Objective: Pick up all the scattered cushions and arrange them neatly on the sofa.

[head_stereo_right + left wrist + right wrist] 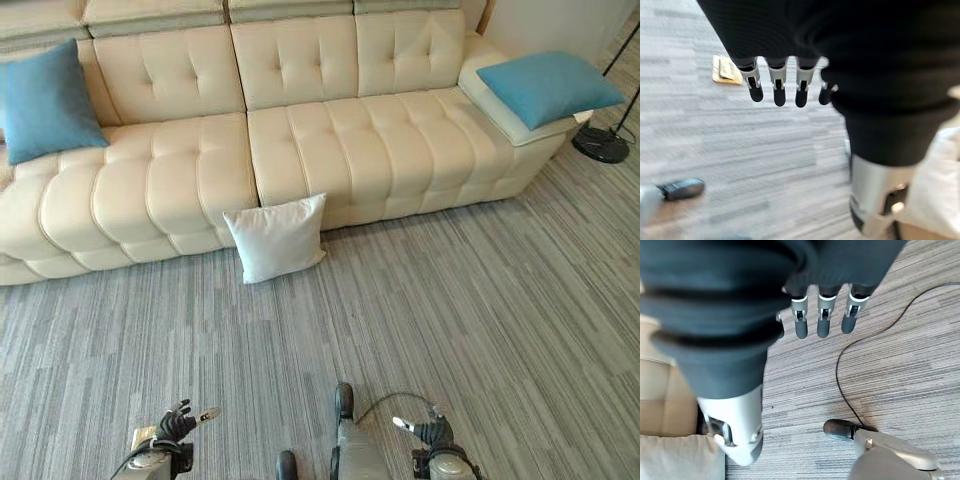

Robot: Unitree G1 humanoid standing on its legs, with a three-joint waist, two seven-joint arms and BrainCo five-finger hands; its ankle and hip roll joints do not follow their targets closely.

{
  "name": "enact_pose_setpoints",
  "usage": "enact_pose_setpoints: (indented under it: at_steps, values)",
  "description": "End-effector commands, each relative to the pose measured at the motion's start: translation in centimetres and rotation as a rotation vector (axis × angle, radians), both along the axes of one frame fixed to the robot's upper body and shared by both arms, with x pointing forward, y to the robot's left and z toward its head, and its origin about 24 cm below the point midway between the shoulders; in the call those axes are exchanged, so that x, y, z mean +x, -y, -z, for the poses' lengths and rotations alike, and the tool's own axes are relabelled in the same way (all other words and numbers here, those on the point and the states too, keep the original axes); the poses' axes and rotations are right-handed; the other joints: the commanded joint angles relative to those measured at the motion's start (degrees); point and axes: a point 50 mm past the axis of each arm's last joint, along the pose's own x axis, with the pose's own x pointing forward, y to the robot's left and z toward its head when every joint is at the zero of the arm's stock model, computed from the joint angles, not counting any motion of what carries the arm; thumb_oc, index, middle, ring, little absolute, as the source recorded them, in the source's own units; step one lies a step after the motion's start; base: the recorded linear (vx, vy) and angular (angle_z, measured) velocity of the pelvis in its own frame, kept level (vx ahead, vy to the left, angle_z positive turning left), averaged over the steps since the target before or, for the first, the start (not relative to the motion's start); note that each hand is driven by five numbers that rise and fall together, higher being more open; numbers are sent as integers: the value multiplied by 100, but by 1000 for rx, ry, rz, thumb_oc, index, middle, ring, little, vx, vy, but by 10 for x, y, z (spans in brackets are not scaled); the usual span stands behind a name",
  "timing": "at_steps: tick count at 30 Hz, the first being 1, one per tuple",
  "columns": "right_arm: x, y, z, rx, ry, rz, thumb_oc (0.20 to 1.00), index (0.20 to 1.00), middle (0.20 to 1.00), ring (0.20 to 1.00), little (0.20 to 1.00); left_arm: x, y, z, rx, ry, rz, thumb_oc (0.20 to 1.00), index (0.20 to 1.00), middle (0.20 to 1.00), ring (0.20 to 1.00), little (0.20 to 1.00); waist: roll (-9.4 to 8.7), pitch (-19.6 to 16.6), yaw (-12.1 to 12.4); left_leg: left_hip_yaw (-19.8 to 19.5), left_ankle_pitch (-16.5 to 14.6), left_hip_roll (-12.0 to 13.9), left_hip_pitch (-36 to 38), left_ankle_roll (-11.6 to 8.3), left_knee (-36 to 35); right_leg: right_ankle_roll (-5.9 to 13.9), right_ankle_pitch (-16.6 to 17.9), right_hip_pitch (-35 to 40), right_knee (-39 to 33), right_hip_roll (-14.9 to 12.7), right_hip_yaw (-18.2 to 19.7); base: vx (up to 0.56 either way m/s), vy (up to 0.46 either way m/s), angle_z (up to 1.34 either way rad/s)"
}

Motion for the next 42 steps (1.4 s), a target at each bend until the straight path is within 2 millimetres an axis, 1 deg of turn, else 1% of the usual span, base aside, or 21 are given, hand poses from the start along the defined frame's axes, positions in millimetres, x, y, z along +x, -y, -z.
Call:
enact_pose_setpoints:
  at_steps: [1,5,7,10,11,12,13,14,15,18,24,27,29,31,33,35,38,39,40,41,42]
  values:
    - [28,21,-20,-63,109,-5,1000,1000,1000,1000,1000,18,1,-8,-18,71,-18,1000,1000,1000,1000,1000,63,82,-30,10,141,181,-211,-371,1499,-91,-1209,298,333,92,33,429,-361,35]
    - [30,26,-24,-70,128,-3,1000,1000,1000,1000,1000,20,5,-8,-37,78,-32,1000,1000,1000,1000,1000,-32,252,76,-138,627,123,-977,-462,3140,-368,-1480,738,320,127,7,251,-229,14]
    - [30,28,-25,-75,128,7,1000,1000,1000,1000,1000,20,5,-8,-37,76,-26,1000,1000,1000,1000,1000,-81,307,99,-10,470,129,-1274,-400,3143,-400,-1569,894,305,62,-36,215,-147,9]
    - [32,27,-27,-72,142,12,1000,1000,1000,1000,1000,18,6,-6,-29,60,-3,1000,1000,1000,1000,1000,-161,318,114,26,138,37,-1498,-261,2097,-351,-1686,1131,213,-16,-97,207,-69,37]
    - [32,27,-27,-72,142,12,1000,1000,1000,1000,1000,18,6,-6,-29,60,-3,1000,1000,1000,1000,1000,-166,312,108,22,151,30,-1497,-259,2080,-350,-1684,1128,210,-22,-102,284,-2,27]
    - [31,24,-26,-74,137,-7,1000,1000,1000,1000,1000,14,8,-5,-27,49,6,1000,1000,1000,1000,1000,-134,272,107,-98,371,18,-1492,-276,1123,-324,-1766,1244,196,4,-160,187,8,11]
    - [31,24,-26,-74,137,-7,1000,1000,1000,1000,1000,14,8,-5,-27,49,6,1000,1000,1000,1000,1000,-136,276,107,-98,376,17,-1484,-276,1115,-323,-1767,1249,195,3,-160,392,33,1]
    - [29,23,-24,-79,124,-20,1000,1000,1000,1000,1000,12,9,-4,-22,40,21,1000,1000,1000,1000,1000,-69,260,107,-116,898,97,-1652,-366,275,-351,-1868,1426,169,84,-233,390,70,17]
    - [28,21,-22,-82,111,-34,1000,1000,1000,1000,1000,11,7,-4,-9,33,30,1000,1000,1000,1000,1000,-65,258,134,-143,1099,89,-1668,-449,-47,-344,-1912,1576,136,118,-212,391,71,14]
    - [26,19,-20,-79,93,-47,1000,1000,1000,1000,1000,9,4,-3,-3,29,28,1000,1000,1000,1000,1000,-79,212,174,-143,1212,82,-1611,-489,-89,-316,-1955,1764,94,126,-137,339,122,-3]
    - [26,9,-15,-51,86,-58,1000,1000,1000,1000,1000,0,-2,2,5,-8,-3,1000,1000,1000,1000,1000,-282,-71,268,-51,710,-100,-1485,-144,284,-36,-2065,1911,323,-195,61,428,255,-21]
    - [27,4,-14,-39,80,-67,1000,1000,1000,1000,1000,3,-4,0,8,-3,-4,1000,1000,1000,1000,1000,-318,-77,314,31,424,-169,-1358,53,402,120,-2015,1496,1320,-351,120,199,182,-19]
    - [33,1,-15,-37,95,-76,1000,1000,1000,1000,1000,8,-7,-3,17,15,-11,1000,1000,1000,1000,1000,-292,35,297,123,328,-217,-1182,194,365,207,-1602,998,2300,-504,83,170,227,-4]
    - [32,0,-14,-38,90,-71,1000,1000,1000,1000,1000,12,-7,-6,18,31,-10,1000,1000,1000,1000,1000,-238,106,284,157,285,-229,-974,233,244,161,-1509,640,2894,-564,59,169,173,-3]
    - [30,0,-13,-32,79,-62,1000,1000,1000,1000,1000,17,-7,-8,18,50,-4,1000,1000,1000,1000,1000,-188,187,237,122,256,-193,-782,220,146,76,-1671,264,3042,-370,122,163,84,2]
    - [28,1,-10,-32,65,-49,1000,1000,1000,1000,1000,23,-6,-12,12,73,-10,1000,1000,1000,1000,1000,-122,277,203,180,216,-124,-602,175,77,16,-1806,83,2548,-284,-129,170,15,1]
    - [27,0,-9,-32,57,-42,1000,1000,1000,1000,1000,26,-6,-12,11,78,-5,1000,1000,1000,1000,1000,-119,333,188,208,153,-101,-453,133,36,61,-1620,-5,1811,-148,-169,176,-50,-7]
    - [26,0,-9,-28,56,-33,1000,1000,1000,1000,1000,29,-6,-14,13,91,-3,1000,1000,1000,1000,1000,-165,350,137,187,71,-143,-325,88,55,174,-1296,-55,897,31,19,161,-63,-5]
    - [26,0,-9,-28,56,-33,1000,1000,1000,1000,1000,29,-6,-14,13,91,-3,1000,1000,1000,1000,1000,-164,354,137,187,71,-142,-320,88,54,174,-1294,-48,892,32,18,463,-204,1]
    - [24,2,-9,-30,52,-26,1000,1000,1000,1000,1000,35,-8,-18,17,116,-2,1000,1000,1000,1000,1000,-221,320,87,182,-38,-163,-110,-13,8,329,-921,-122,-41,107,6,302,-141,5]
    - [24,2,-9,-30,52,-26,1000,1000,1000,1000,1000,35,-8,-18,17,116,-2,1000,1000,1000,1000,1000,-220,324,83,178,-39,-161,-105,-13,8,329,-920,-113,-45,108,1,416,-192,-1]
